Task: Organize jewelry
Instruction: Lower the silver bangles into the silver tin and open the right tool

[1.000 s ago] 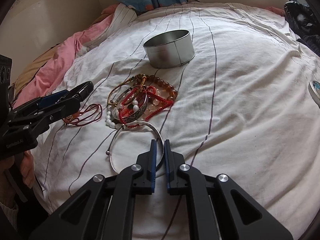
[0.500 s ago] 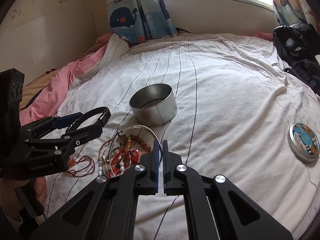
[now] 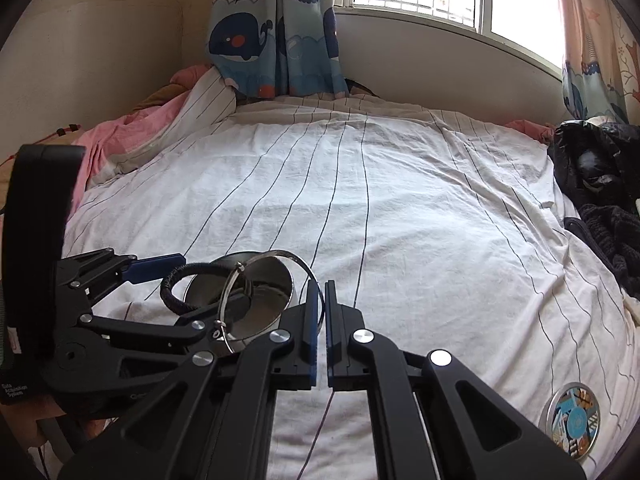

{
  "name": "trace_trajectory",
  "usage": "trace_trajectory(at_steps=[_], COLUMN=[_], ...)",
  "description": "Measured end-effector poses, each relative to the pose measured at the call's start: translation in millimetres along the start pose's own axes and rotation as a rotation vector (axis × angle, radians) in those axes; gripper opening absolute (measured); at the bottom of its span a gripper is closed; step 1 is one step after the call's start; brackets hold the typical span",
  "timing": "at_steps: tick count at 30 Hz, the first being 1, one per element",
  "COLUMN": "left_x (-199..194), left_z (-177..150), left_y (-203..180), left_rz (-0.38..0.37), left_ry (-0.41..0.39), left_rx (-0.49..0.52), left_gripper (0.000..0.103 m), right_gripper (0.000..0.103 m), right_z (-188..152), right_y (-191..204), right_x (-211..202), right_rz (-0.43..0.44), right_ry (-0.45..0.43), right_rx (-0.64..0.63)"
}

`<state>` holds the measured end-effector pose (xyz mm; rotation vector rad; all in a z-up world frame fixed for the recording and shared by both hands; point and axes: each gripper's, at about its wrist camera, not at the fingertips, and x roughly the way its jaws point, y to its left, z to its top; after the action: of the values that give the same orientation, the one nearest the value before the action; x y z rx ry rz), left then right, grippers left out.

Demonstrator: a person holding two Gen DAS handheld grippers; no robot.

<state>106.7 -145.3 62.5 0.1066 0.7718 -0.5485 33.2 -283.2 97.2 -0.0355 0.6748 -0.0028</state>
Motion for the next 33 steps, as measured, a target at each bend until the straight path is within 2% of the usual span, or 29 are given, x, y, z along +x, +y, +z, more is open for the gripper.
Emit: trace_trajectory(at_steps=[2, 8, 11, 13, 14, 15, 22, 25, 28, 33], left_x=[-6.3, -34.0, -42.9, -47.2, -49.4, -51.9, -54.2, -44.6, -40.0, -35.3], left_z=[-0.9, -7.9, -17.1, -25.2, -29.8, -34.8, -72.5, -80.3, -85.6, -90.1], left_y=[7.3, 45.9, 56.1, 57.0, 56.7, 56.0, 41.3, 34.7, 32.2, 34.1], left_rz=[-0.010, 0.010, 0.035, 0.045, 0.045, 0.046, 0.038, 0.068, 0.126, 0.181], left_ry=[-0.011, -0.049, -0.040, -0.019, -0.005, 0.007, 0.112, 0.163, 0.180, 0.201], left_rx=[-0.017, -0.145, -0.166, -0.152, -0.141, -0.127, -0.012, 0.023, 0.045, 0.060], left_gripper=[0.083, 0.084, 0.084, 0.084, 0.084, 0.084, 0.084, 0.076, 0.074, 0.074], right_gripper=[0.004, 0.004, 0.005, 0.014, 0.023, 0.027, 0.027, 0.027, 0.027, 0.027], right_z=[5.7, 11.6, 10.1, 5.4, 2.5, -1.4, -58.4, -78.4, -81.5, -85.6], right_y=[2.8, 15.7, 33.9, 35.9, 33.7, 31.8, 14.4, 14.6, 18.4, 35.2], right_x=[7.3, 25.8, 41.7, 45.2, 39.3, 29.6, -20.7, -23.1, -21.2, -22.5], right_rz=[0.001, 0.042, 0.067, 0.072, 0.077, 0.084, 0.172, 0.179, 0.226, 0.365], right_ry=[0.001, 0.018, 0.063, 0.085, 0.080, 0.070, 0.137, 0.170, 0.174, 0.187], right_rx=[-0.018, -0.032, -0.068, -0.052, -0.035, -0.022, 0.075, 0.087, 0.091, 0.046])
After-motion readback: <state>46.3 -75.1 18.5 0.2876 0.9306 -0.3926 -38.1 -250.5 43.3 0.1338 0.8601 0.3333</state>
